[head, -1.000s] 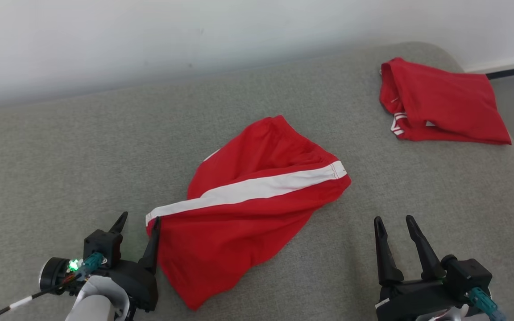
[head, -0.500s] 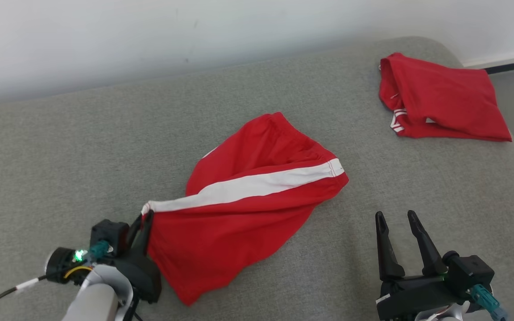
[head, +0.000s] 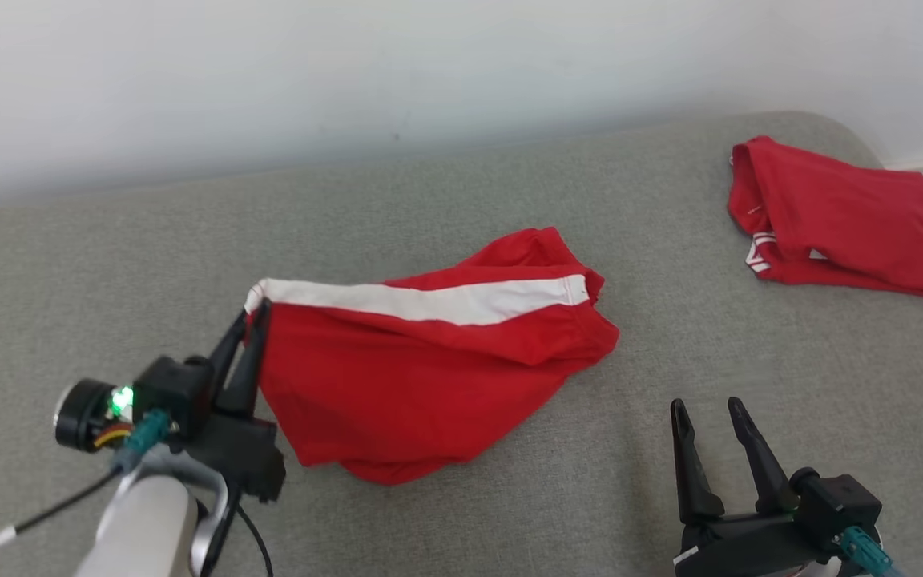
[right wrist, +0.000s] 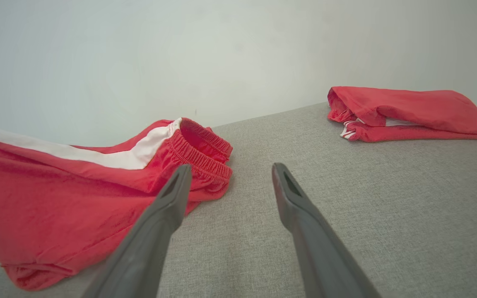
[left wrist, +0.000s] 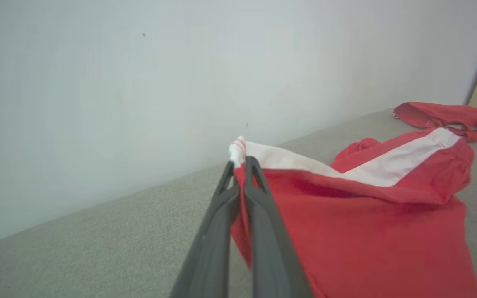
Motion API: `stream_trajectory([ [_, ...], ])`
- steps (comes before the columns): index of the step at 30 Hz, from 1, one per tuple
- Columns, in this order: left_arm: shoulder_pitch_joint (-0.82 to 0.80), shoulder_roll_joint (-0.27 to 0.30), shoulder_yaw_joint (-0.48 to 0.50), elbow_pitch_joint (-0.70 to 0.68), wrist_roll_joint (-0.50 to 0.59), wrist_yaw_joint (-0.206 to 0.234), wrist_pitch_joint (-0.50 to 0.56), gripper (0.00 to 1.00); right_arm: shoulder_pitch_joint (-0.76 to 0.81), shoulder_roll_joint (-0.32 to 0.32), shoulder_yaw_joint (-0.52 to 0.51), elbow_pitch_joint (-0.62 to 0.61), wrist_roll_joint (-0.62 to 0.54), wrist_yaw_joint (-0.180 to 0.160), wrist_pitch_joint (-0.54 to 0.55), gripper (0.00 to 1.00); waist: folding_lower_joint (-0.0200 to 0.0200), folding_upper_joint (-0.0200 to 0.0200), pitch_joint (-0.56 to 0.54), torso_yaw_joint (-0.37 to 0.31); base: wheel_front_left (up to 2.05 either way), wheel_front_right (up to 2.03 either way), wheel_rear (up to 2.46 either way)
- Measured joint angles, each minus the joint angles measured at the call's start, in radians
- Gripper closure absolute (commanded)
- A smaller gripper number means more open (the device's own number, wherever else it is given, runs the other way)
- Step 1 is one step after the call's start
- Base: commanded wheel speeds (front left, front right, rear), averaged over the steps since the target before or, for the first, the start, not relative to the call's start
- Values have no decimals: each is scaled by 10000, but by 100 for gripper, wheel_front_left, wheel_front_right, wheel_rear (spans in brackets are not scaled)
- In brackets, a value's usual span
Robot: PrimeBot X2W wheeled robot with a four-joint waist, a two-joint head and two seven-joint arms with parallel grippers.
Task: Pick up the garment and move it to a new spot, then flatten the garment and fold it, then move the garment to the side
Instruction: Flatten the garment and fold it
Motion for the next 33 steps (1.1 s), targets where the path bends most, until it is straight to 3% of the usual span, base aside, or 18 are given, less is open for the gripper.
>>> stream_trajectory([
  [10,3204,-462,-123,-2209,150,125,0,100,354,-13,-117,-12,65,0,2,0,-1,0,-373,451,0,0,0],
  [20,4759,-1331,-278,-1891,36,86,0,100,430,-159,-44,73,107,0,0,0,-1,-1,-517,874,0,0,0],
  [21,4830,-1381,-301,-1733,35,84,0,64,431,-173,0,92,109,0,0,0,-1,-1,-550,895,0,0,0],
  [22,4897,-1432,-336,-1601,59,82,0,5,431,-180,19,111,119,0,0,0,-1,0,-583,912,0,0,0],
  [23,4939,-1486,-328,-1532,59,82,0,0,431,-190,35,130,127,0,0,0,-2,0,-618,927,0,0,0],
  [33,5076,-1791,813,-2545,353,84,0,0,516,-313,2,50,169,0,0,0,-2,-1,-987,965,0,0,0],
])
